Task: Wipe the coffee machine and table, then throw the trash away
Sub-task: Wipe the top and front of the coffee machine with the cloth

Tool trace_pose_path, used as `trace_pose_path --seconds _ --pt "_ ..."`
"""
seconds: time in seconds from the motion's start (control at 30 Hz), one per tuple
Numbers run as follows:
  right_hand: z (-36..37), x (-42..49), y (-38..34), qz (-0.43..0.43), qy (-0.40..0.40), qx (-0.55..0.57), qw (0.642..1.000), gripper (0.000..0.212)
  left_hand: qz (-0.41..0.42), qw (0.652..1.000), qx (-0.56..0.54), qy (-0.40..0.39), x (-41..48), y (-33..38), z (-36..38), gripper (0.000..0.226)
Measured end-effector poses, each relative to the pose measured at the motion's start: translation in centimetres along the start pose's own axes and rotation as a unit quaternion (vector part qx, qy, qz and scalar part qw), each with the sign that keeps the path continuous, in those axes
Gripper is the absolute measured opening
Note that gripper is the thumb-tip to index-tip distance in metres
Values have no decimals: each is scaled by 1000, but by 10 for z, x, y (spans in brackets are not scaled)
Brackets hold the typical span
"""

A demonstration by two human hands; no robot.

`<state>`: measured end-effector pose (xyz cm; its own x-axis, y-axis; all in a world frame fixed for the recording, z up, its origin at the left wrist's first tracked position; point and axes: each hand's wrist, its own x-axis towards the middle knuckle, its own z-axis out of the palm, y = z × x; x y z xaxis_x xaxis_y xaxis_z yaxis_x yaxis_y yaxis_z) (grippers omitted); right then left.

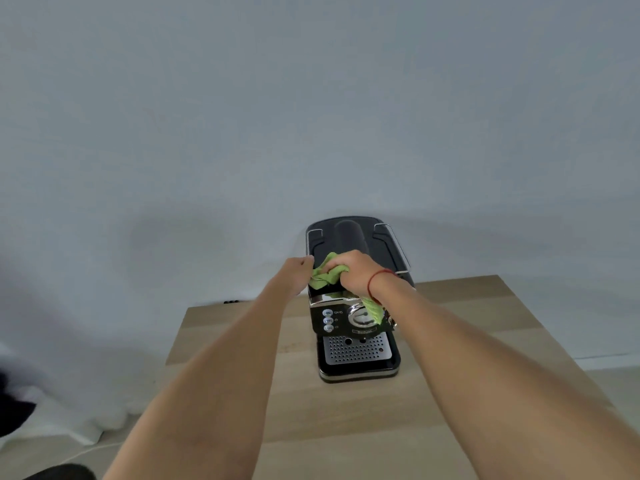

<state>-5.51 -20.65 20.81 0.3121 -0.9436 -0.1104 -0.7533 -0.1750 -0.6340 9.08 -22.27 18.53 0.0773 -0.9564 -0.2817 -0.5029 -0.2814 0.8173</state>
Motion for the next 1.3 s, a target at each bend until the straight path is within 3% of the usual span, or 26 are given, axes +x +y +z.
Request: trace_pose_path --seconds 0.13,0.3,0.37,0.47,0.5,0.6,0.73,0.77,0.83,0.9,1.0,1.1,1.17,1.23,1.3 --pt "-1 9 -2 -20 -58 -44 997 56 -3 1000 -15 19 -1 1 7 25" --pt "-5 5 4 -63 -46 -27 997 60 -6 999 -19 47 -4 7 9 28" --pt "-10 6 15 -60 17 26 998 60 -5 998 -24 61 -2 9 9 30" --pt "-23 19 42 -4 205 66 977 57 -19 995 -48 88 5 9 18 29" --pt "-26 25 51 24 213 54 975 56 -29 992 -64 104 9 9 22 27" --pt "-23 39 56 57 118 -46 990 52 -47 980 -103 161 20 14 30 28" --pt "0 48 30 -97 70 -85 989 41 -49 968 -147 198 35 18 36 35" --pt "2 49 24 -119 40 -84 989 40 -50 964 -164 202 36 17 37 33" --pt "-6 51 15 -81 -14 25 996 45 -53 961 -180 205 38 13 38 34" --pt "-15 59 16 -41 47 125 990 48 -48 964 -169 202 39 10 38 37" --pt "-12 65 31 32 177 61 982 46 -47 965 -171 195 38 9 38 32" --pt "-5 62 33 20 93 -19 995 35 -40 969 -144 195 37 13 37 30" --pt "-14 57 19 7 13 64 998 33 -36 974 -110 193 35 15 36 33" --pt "-25 57 12 3 30 161 987 39 -29 977 -54 205 34 17 36 35" --pt "-33 56 17 -1 99 133 986 49 -6 964 41 261 32 17 34 35"
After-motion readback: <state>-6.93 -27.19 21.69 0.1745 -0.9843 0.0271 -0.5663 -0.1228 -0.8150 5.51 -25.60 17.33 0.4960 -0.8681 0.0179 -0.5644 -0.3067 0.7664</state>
